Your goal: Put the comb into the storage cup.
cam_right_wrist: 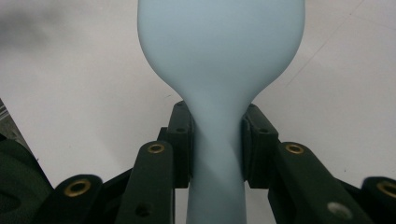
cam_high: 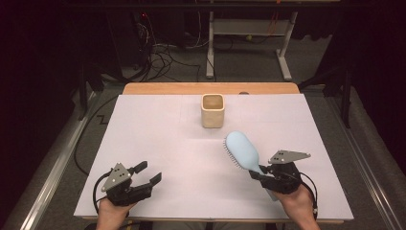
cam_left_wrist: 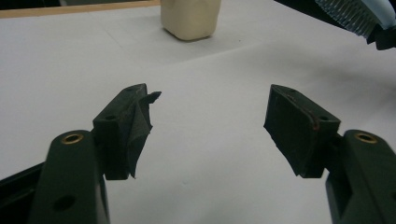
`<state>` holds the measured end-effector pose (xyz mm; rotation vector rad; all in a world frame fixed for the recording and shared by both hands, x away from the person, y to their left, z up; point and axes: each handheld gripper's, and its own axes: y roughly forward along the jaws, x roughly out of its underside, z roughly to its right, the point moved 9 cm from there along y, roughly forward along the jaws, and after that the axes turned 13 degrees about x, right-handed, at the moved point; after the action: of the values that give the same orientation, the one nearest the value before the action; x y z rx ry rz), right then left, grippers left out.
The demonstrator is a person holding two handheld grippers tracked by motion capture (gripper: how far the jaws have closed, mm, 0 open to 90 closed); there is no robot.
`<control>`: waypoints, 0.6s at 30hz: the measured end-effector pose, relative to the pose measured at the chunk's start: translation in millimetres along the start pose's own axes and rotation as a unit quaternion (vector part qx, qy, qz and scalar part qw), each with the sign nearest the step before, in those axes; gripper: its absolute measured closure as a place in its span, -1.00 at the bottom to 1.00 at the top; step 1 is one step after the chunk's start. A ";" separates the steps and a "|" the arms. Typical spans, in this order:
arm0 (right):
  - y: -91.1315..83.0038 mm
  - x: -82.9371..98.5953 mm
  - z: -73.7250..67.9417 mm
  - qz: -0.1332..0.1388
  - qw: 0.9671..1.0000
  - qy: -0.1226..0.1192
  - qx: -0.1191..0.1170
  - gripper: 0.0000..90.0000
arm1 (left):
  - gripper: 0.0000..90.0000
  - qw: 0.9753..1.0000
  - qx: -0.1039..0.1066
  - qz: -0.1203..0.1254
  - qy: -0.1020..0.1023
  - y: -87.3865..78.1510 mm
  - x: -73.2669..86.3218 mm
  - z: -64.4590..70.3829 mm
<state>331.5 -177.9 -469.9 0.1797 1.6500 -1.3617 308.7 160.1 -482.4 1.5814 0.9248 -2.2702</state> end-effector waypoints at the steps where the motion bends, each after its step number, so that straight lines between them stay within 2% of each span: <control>1: 0.1 0.0 -0.4 0.000 1.000 -0.001 0.000 0.56 | -0.29 1.000 0.003 0.001 0.000 2.5 -1.3 2.0; 18: 0.3 -1.7 -5.5 0.003 1.000 -0.012 -0.004 0.56 | -0.29 0.999 0.043 -0.012 0.014 33.0 -12.8 27.1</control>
<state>329.6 -172.5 -469.3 0.1632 1.6340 -1.3479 310.0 115.8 -476.9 1.6496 0.8678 -2.3396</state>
